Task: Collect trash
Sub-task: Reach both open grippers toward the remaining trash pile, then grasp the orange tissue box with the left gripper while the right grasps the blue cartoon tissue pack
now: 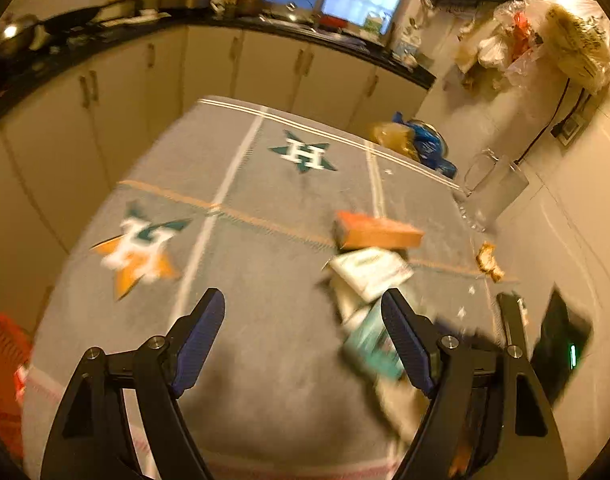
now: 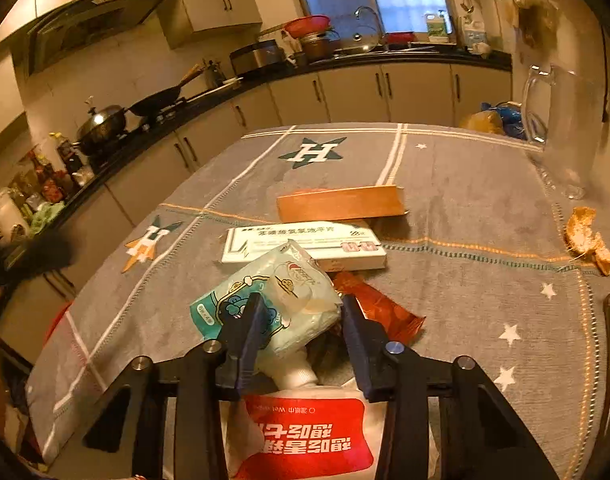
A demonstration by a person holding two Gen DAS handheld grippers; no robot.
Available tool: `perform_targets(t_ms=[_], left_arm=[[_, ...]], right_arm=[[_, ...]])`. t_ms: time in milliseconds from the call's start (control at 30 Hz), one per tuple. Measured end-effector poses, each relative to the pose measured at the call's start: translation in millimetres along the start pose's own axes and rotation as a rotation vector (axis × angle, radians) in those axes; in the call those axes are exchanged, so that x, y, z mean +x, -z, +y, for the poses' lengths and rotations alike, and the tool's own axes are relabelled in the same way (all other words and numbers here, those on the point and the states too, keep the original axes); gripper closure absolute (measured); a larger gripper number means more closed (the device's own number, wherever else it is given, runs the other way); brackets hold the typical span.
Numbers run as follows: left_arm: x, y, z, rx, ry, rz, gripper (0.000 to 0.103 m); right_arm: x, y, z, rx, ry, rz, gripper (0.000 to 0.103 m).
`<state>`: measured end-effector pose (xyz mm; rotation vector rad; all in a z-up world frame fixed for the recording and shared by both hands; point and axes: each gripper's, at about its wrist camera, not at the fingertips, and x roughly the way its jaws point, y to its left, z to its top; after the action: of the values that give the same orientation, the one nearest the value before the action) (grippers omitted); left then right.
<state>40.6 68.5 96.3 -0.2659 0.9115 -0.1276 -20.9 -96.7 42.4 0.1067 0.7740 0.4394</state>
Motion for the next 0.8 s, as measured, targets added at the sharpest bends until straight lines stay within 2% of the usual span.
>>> perform_targets(t_ms=[167, 333, 500, 600, 800], left_arm=[[58, -40, -22, 0.041, 0.067, 0.078, 0.024], [113, -73, -42, 0.132, 0.129, 0.142, 0.023], [163, -80, -51, 0.181, 0.200, 0.258, 0.023], [172, -75, -59, 0.232, 0.244, 0.294, 0.023], [161, -63, -68, 0.302, 0.358, 0.333, 0.023]], right_arm=[[-13, 6, -6, 0.012, -0.030, 0.010, 0.080], [-15, 10, -15, 0.044, -0.055, 0.025, 0.081], [-15, 8, -22, 0.062, -0.063, 0.030, 0.081], [-15, 4, -25, 0.063, -0.052, 0.038, 0.082], [-23, -6, -45, 0.087, 0.024, 0.042, 0.084]])
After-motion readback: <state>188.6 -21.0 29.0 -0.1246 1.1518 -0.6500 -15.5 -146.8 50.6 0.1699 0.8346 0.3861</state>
